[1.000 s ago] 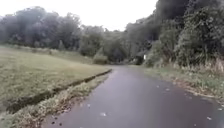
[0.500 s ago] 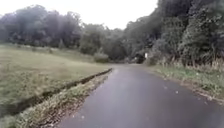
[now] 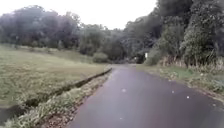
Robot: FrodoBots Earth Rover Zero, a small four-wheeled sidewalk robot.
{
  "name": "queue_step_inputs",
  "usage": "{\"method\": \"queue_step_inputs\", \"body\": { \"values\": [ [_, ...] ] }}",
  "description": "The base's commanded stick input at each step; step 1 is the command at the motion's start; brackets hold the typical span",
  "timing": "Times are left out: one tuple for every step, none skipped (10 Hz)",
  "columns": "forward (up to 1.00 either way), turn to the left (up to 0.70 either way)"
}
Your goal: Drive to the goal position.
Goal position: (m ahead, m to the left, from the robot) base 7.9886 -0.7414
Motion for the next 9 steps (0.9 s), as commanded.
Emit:
{"method": "queue_step_inputs", "body": {
  "values": [
    [0.7, -0.13],
    [0.7, 0.0],
    [0.7, 0.0],
    [0.7, 0.0],
    [0.7, 0.0],
    [0.7, 0.0],
    [0.7, 0.0],
    [0.7, 0.0],
    [0.7, 0.0]
  ]
}}
